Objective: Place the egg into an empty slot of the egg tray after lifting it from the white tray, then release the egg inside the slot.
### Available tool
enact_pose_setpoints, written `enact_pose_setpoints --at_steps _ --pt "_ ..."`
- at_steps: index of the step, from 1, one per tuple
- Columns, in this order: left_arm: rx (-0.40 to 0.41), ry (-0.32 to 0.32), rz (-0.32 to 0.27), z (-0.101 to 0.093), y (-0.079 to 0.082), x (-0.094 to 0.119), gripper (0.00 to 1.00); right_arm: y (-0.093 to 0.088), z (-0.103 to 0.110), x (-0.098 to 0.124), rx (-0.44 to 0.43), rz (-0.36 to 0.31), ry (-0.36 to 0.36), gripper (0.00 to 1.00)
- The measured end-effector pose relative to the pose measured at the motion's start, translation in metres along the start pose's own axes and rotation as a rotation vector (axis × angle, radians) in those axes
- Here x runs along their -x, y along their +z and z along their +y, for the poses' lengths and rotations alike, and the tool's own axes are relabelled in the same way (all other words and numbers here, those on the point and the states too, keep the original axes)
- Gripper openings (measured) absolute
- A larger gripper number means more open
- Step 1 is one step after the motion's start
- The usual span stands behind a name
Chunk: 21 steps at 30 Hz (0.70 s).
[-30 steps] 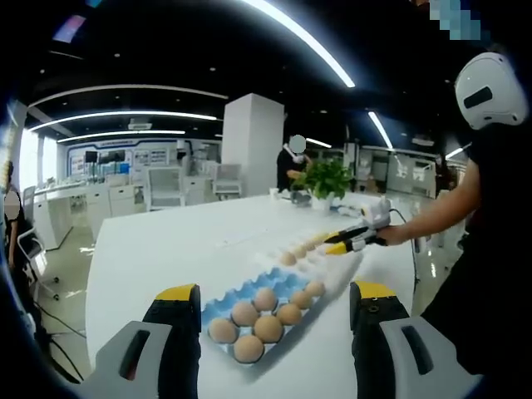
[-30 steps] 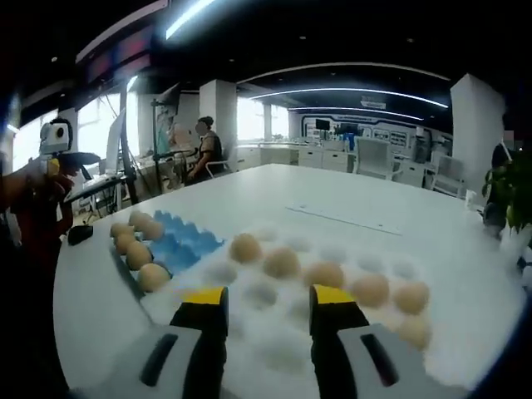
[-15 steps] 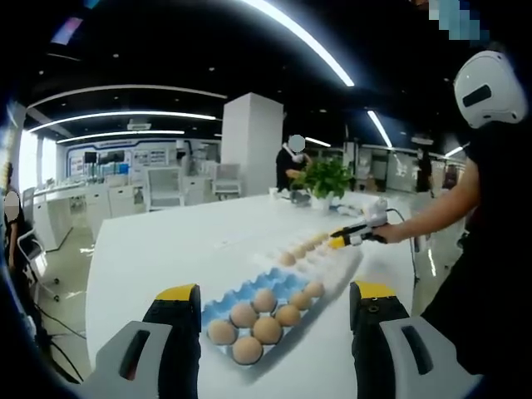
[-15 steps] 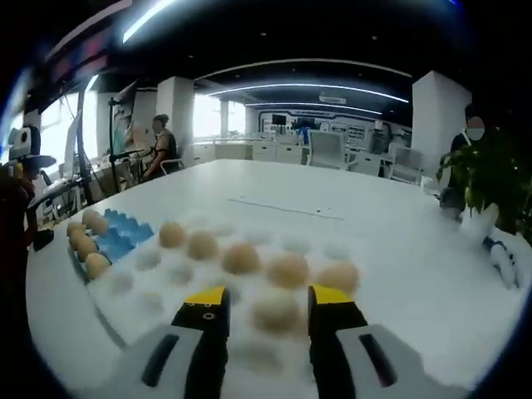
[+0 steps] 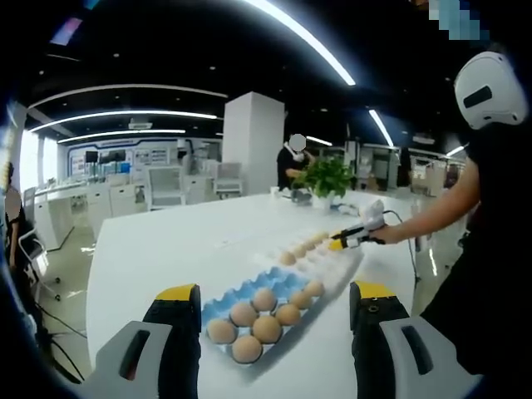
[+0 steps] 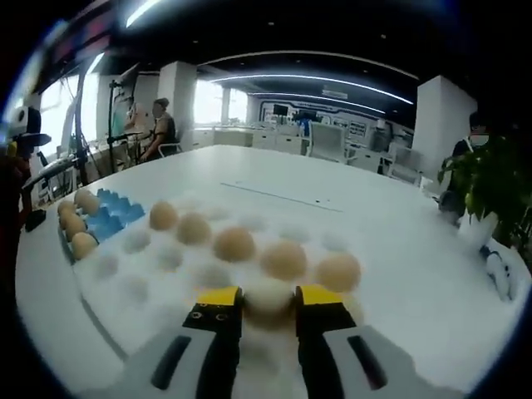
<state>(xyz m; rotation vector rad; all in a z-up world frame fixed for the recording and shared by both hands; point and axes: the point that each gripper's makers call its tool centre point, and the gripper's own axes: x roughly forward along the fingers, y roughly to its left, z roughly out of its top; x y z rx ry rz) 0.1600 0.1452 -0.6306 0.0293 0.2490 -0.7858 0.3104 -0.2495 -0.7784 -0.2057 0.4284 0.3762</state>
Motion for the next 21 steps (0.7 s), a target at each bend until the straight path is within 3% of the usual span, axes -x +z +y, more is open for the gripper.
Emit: enact_pose_setpoints --at_steps 17,21 --pt "-0.004 -0.007 0.0 -0.004 0.002 -0.002 0.73 0.0 -0.001 0.002 0.001 0.006 -0.008 0.24" --pt "-0.001 0.003 -0.005 -0.003 0.002 0.0 0.73 0.008 0.002 0.009 0.022 -0.015 -0.019 0.23"
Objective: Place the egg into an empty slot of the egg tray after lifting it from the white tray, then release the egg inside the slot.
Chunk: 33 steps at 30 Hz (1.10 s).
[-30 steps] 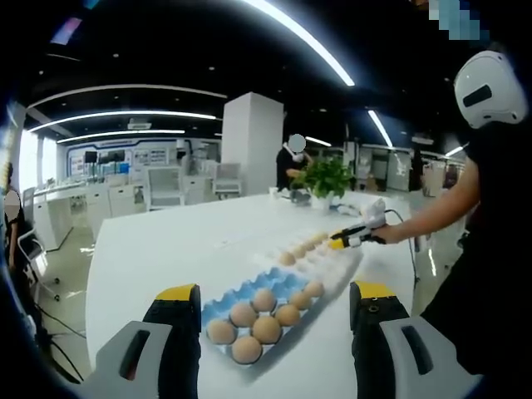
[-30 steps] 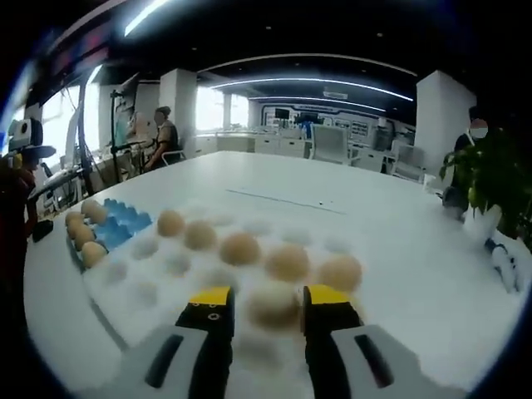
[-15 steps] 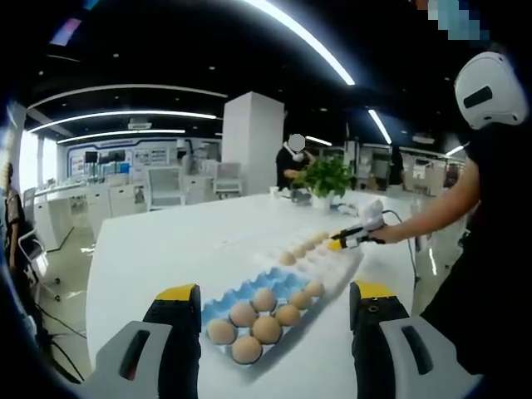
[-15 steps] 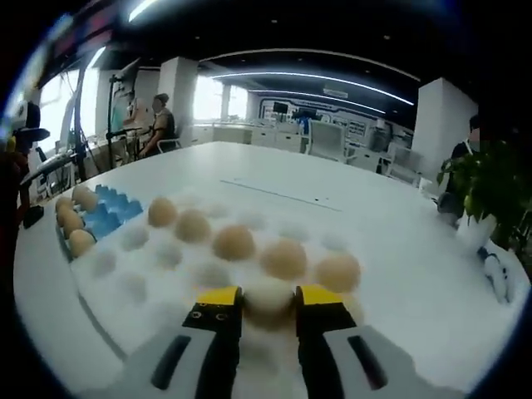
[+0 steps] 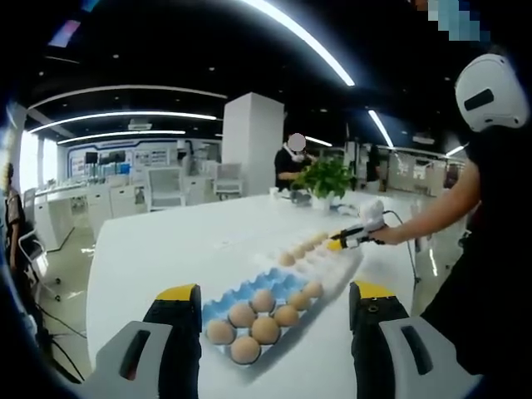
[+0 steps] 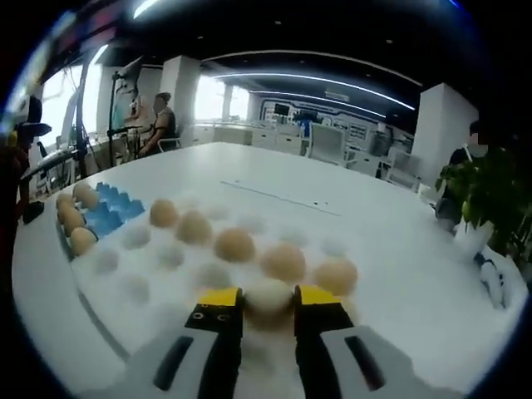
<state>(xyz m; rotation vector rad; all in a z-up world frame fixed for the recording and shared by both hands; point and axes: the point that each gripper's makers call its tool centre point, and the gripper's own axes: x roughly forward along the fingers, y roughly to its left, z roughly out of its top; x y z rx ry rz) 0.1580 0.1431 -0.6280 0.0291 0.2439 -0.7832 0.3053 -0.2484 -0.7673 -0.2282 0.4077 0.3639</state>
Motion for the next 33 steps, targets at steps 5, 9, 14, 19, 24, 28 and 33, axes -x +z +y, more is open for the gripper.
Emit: enact_pose_setpoints --at_steps 5,9,14,19,24,28,33 --pt "0.001 -0.001 0.004 0.0 -0.002 0.0 0.73 0.013 -0.002 0.006 0.008 -0.032 -0.01 0.23" --pt "0.002 -0.005 0.001 0.0 -0.002 -0.001 0.73 0.02 -0.001 0.009 -0.012 -0.047 -0.002 0.23" --pt "0.002 -0.009 0.0 0.0 -0.001 -0.002 0.73 0.023 0.01 0.01 -0.016 -0.052 0.02 0.23" --pt "0.002 -0.009 -0.003 0.001 -0.001 -0.002 0.73 0.031 0.025 0.009 -0.001 -0.065 0.046 0.23" --pt "0.0 -0.011 -0.004 0.001 0.0 -0.002 0.73 0.039 0.043 0.006 -0.001 -0.079 0.083 0.23" --pt "0.001 -0.01 -0.004 0.002 0.0 -0.001 0.73 0.047 0.062 0.002 0.017 -0.089 0.122 0.23" --pt "0.001 -0.011 -0.006 0.002 0.001 -0.001 0.73 0.056 0.082 -0.002 0.027 -0.104 0.162 0.23"
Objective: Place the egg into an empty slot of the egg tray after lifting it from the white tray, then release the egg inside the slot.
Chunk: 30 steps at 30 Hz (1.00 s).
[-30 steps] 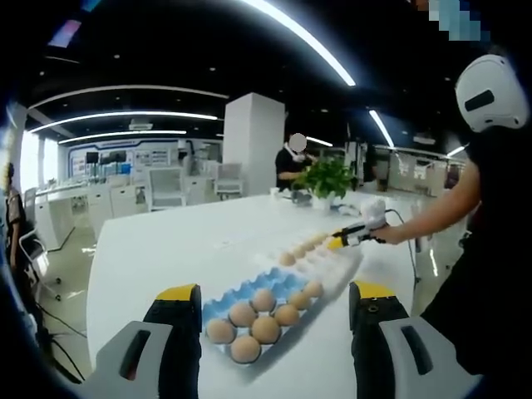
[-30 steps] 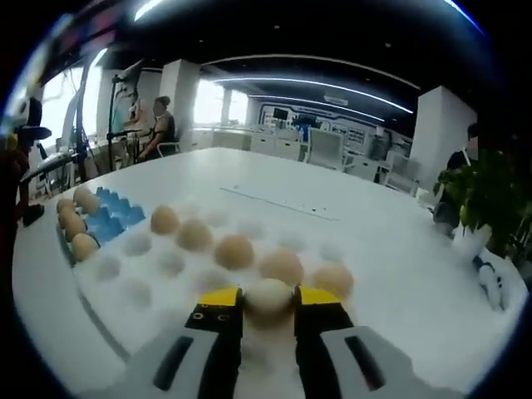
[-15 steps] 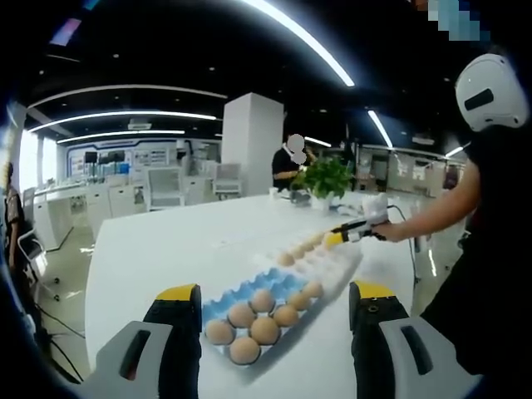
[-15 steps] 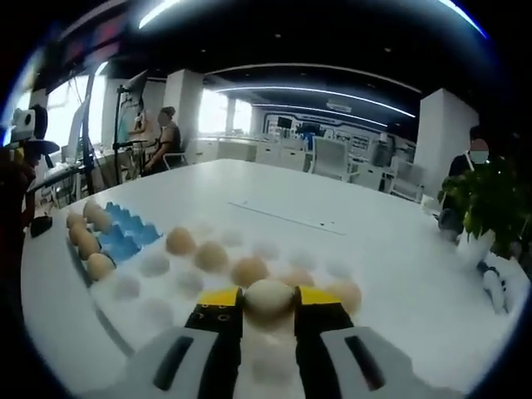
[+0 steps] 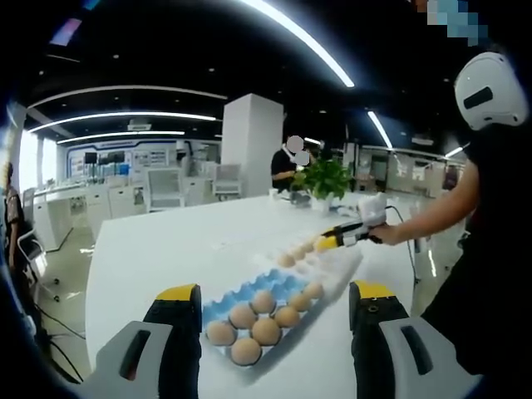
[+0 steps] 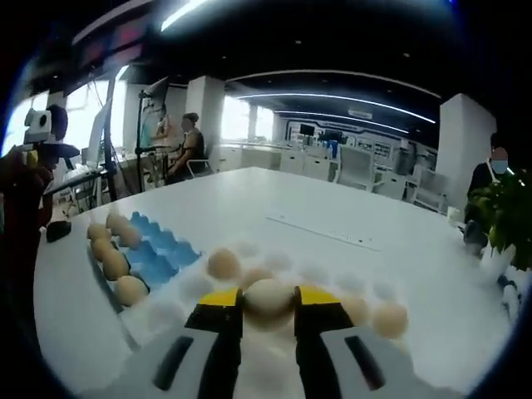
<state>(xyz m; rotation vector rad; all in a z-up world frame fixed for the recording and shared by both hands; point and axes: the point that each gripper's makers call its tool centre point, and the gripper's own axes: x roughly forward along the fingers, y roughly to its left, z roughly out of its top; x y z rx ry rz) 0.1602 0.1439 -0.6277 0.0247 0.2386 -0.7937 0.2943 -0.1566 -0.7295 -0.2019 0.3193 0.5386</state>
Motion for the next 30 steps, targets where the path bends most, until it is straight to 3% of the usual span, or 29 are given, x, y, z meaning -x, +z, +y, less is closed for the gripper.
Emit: enact_pose_setpoints --at_steps 10,30 --pt "-0.002 0.005 -0.003 0.002 0.0 0.002 0.73 0.015 0.035 -0.018 0.01 -0.023 0.087 0.23" --pt "0.005 0.013 -0.005 0.004 -0.002 0.006 0.73 0.029 0.09 -0.044 0.031 -0.044 0.226 0.24"
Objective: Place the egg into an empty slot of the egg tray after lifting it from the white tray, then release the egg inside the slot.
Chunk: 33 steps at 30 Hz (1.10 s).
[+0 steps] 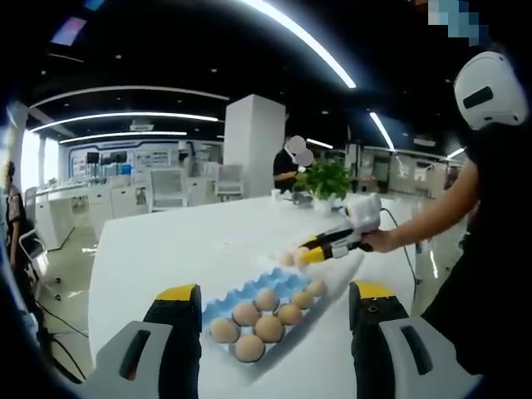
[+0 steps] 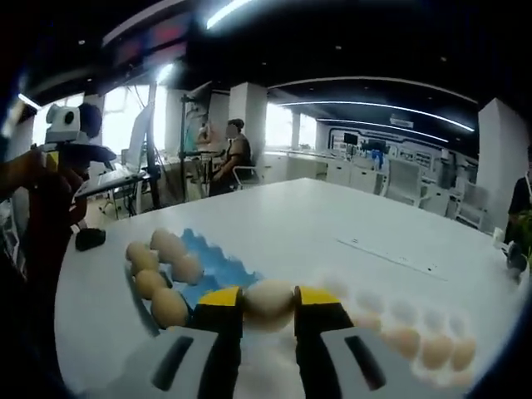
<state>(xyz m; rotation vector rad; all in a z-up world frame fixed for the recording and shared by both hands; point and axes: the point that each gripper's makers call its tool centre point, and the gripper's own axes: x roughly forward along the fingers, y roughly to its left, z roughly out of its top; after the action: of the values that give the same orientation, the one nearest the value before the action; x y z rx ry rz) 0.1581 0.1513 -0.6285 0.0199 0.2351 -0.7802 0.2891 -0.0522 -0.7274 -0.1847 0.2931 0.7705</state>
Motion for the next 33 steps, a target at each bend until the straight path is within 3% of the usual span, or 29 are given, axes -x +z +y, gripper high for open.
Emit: enact_pose_setpoints --at_steps 14,33 --pt "0.003 0.002 0.003 0.001 -0.002 0.001 0.73 0.006 0.032 -0.023 0.017 -0.003 0.075 0.24" --pt "0.009 0.013 0.003 0.004 -0.004 0.004 0.73 -0.008 0.063 -0.047 0.061 0.055 0.174 0.24"
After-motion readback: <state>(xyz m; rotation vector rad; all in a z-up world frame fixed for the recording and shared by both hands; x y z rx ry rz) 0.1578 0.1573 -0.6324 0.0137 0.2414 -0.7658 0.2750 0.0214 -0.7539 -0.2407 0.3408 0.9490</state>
